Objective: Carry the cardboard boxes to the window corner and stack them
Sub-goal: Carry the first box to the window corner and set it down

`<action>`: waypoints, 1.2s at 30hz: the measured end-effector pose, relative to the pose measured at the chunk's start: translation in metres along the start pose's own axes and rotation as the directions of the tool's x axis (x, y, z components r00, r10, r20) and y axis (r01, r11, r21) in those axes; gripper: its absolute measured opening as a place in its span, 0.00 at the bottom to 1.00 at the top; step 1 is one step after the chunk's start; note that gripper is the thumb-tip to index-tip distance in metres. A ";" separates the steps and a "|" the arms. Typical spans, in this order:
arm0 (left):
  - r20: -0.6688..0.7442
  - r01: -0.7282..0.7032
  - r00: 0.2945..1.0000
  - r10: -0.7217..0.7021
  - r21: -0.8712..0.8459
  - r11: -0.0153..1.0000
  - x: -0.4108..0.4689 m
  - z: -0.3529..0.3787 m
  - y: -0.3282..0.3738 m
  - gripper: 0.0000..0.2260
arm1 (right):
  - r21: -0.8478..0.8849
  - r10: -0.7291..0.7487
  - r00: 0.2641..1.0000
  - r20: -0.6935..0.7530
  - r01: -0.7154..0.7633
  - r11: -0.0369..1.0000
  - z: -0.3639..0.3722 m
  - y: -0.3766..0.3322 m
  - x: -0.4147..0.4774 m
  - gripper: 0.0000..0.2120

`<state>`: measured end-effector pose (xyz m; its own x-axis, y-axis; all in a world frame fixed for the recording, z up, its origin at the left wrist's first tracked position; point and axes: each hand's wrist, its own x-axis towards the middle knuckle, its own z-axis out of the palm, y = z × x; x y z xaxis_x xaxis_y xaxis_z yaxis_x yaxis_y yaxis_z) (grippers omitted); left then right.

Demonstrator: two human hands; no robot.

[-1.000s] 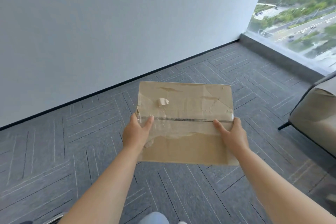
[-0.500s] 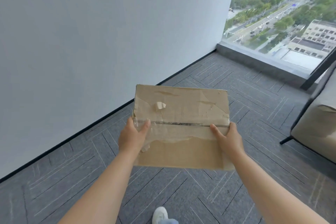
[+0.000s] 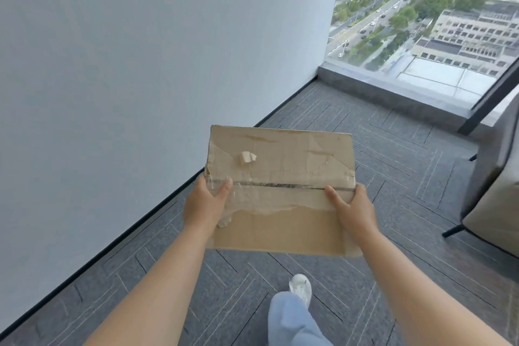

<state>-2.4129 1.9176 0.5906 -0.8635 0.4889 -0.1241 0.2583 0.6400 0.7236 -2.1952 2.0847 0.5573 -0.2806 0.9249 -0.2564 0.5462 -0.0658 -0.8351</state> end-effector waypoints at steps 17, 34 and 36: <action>0.018 -0.038 0.999 0.039 -0.074 0.997 0.282 0.114 0.147 0.26 | -0.030 0.042 0.999 -0.032 -0.043 0.999 0.001 -0.114 0.310 0.25; 0.223 -0.264 0.937 0.268 -0.050 0.963 0.638 0.190 0.292 0.23 | 0.068 0.169 0.947 -0.275 -0.156 0.985 0.067 -0.233 0.581 0.27; 0.241 -0.268 0.931 0.273 -0.053 0.962 0.665 0.202 0.307 0.23 | 0.066 0.179 0.942 -0.284 -0.167 0.984 0.067 -0.242 0.609 0.27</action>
<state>-2.8204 2.5587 0.5928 -0.6294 0.7728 -0.0818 0.4572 0.4533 0.7652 -2.5512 2.6391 0.5704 0.0580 0.9658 -0.2528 0.5323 -0.2441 -0.8106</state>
